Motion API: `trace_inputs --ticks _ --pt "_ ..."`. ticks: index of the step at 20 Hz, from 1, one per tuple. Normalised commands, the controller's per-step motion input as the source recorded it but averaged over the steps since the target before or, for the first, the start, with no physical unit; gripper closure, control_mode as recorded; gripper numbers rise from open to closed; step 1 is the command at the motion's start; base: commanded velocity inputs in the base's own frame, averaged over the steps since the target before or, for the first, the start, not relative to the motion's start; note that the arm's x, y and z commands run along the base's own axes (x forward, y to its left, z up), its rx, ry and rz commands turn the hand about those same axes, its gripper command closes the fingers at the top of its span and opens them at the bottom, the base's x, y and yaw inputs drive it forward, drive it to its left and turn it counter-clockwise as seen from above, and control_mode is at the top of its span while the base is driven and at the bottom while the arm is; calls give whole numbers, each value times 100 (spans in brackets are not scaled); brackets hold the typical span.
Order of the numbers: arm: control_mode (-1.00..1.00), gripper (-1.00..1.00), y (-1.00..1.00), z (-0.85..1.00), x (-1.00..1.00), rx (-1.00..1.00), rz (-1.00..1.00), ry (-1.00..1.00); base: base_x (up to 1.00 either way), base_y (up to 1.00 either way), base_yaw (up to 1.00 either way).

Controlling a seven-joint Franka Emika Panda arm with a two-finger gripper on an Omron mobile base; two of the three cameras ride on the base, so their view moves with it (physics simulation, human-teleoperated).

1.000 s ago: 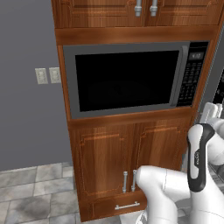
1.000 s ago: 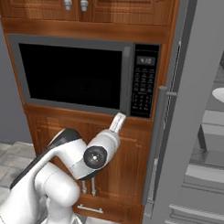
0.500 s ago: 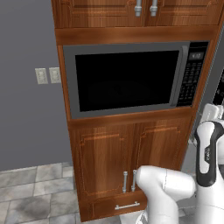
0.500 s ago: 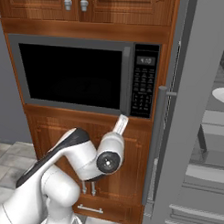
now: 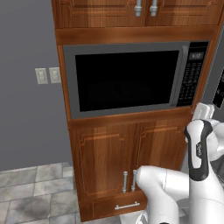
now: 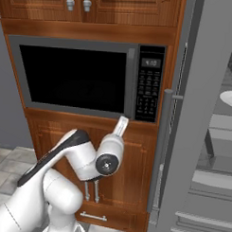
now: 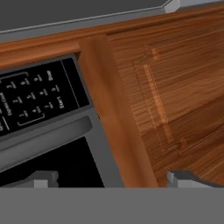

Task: Transport the chicken drumstick from the fridge to the microwave and turn on the microwave.

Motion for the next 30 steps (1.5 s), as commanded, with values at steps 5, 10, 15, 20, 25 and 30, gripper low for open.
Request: trace_inputs --ticks 5,10,15,20,25,30 --pt "-100 -100 0 -3 37 0 0 0 0 0 0" --pt "-100 -100 -4 0 26 0 0 0 0 0 0" --pt "-100 -100 -10 0 18 0 0 0 0 0 0" --pt "-100 -100 -13 0 19 0 0 0 0 0 0" --pt "-100 -100 -7 0 19 0 0 0 0 0 0" --pt "-100 -100 -6 0 13 0 0 -3 0 0 0"
